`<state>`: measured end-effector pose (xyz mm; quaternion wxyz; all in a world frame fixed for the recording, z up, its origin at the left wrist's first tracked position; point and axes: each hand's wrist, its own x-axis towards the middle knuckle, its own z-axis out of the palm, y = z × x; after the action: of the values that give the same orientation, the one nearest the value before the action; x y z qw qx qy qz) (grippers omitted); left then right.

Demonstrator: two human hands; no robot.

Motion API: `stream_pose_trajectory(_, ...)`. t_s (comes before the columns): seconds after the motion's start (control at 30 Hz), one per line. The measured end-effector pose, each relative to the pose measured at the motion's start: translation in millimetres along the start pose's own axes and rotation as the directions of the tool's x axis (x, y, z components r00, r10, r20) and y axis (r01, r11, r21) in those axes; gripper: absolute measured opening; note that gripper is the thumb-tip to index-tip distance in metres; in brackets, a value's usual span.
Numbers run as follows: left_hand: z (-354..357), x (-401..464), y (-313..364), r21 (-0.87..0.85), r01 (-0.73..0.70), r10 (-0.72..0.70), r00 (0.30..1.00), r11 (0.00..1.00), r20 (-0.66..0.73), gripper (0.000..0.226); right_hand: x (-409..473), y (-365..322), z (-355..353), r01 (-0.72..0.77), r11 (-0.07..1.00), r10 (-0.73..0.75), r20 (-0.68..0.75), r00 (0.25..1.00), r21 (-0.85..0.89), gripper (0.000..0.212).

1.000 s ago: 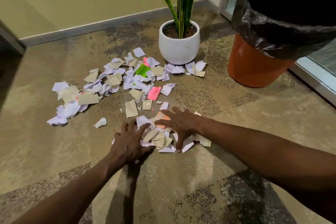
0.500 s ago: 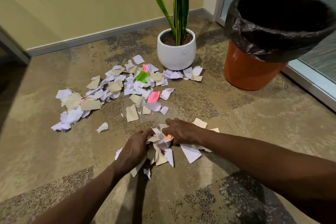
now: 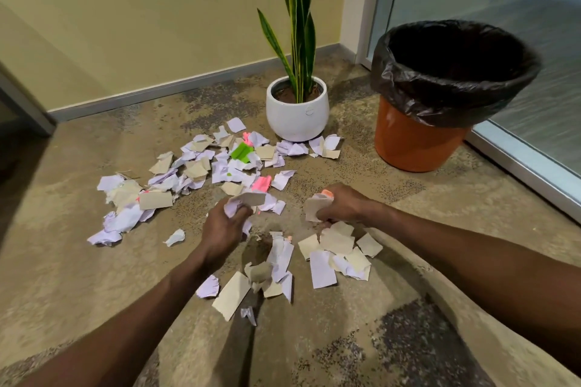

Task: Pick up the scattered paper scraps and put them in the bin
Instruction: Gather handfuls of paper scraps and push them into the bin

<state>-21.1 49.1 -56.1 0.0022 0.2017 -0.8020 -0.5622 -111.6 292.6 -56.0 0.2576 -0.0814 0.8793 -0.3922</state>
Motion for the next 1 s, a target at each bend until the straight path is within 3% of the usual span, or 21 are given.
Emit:
stream_pose_trajectory(0.13, 23.3, 2.5, 46.4, -0.149, 0.005, 0.001, 0.999, 0.989, 0.044, 0.018, -16.2, -13.3, -29.1, -0.130, 0.853, 0.144, 0.012, 0.989, 0.506, 0.027)
stream_pose_trajectory(0.33, 77.9, 18.3, 135.3, -0.355, -0.062, 0.118, 0.983, 0.933, 0.139, 0.014, -39.0, -54.5, -92.9, 0.041, 0.605, 0.140, -0.157, 0.978, 0.795, 0.027)
stream_pose_trajectory(0.53, 136.8, 35.5, 251.2, -0.382, -0.211, 0.321, 0.913, 0.900, 0.252, 0.012, -46.3, -76.6, -186.7, 0.334, 0.485, 0.144, -0.451, 0.881, 0.808, 0.020)
stream_pose_trajectory(0.63, 167.9, 50.8, 305.9, -0.273, -0.322, 0.392, 0.883, 0.906, 0.258, 0.012, -37.5, -75.4, -234.8, 0.387, 0.514, 0.219, -0.554, 0.803, 0.765, 0.031)
stream_pose_trajectory(0.7, 190.7, 70.6, 335.2, -0.113, -0.338, 0.357, 0.885, 0.934, 0.299, 0.017, -26.5, -73.8, -262.1, 0.410, 0.514, 0.246, -0.587, 0.771, 0.753, 0.037)
stream_pose_trajectory(0.77, 204.0, 68.3, 356.5, -0.013, -0.290, 0.270, 0.874, 0.957, 0.404, 0.028, -20.1, -68.5, -282.9, 0.355, 0.497, 0.258, -0.525, 0.811, 0.792, 0.038)
stream_pose_trajectory(0.87, 208.6, 45.1, 374.9, -0.068, -0.149, 0.159, 0.767, 0.987, 0.622, 0.053, -20.3, -51.6, -298.7, 0.257, 0.469, 0.297, -0.424, 0.855, 0.845, 0.031)
stream_pose_trajectory(0.97, 213.2, 52.0, 372.2, -0.216, -0.094, 0.208, 0.773, 0.972, 0.599, 0.041, -20.7, -37.9, -300.2, 0.242, 0.507, 0.348, -0.454, 0.820, 0.827, 0.030)
stream_pose_trajectory(1.0, 213.9, 60.4, 368.3, -0.281, -0.028, 0.196, 0.783, 0.959, 0.590, 0.054, -15.0, -30.5, -300.7, 0.261, 0.480, 0.340, -0.452, 0.825, 0.837, 0.041)
